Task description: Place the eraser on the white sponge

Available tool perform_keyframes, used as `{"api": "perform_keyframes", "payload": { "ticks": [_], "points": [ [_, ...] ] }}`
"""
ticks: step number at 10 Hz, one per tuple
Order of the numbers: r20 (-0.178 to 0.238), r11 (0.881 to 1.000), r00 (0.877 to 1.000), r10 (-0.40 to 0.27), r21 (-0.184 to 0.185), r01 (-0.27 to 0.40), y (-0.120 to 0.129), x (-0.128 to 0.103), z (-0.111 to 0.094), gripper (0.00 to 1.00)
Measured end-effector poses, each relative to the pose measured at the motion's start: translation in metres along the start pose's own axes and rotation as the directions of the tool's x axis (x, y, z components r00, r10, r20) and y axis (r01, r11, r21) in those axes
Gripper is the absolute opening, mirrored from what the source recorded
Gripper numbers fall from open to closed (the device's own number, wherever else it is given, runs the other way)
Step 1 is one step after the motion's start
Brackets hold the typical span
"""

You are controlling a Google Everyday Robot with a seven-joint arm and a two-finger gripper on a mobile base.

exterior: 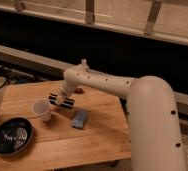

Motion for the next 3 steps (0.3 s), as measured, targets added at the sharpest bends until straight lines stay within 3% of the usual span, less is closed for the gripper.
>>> {"api": "perform_keyframes", "payload": {
  "ticks": [3],
  "points": [
    [0.019, 0.999, 1.000, 0.017, 0.040, -0.018, -0.002, 0.006, -0.026, 0.00]
  ]
}}
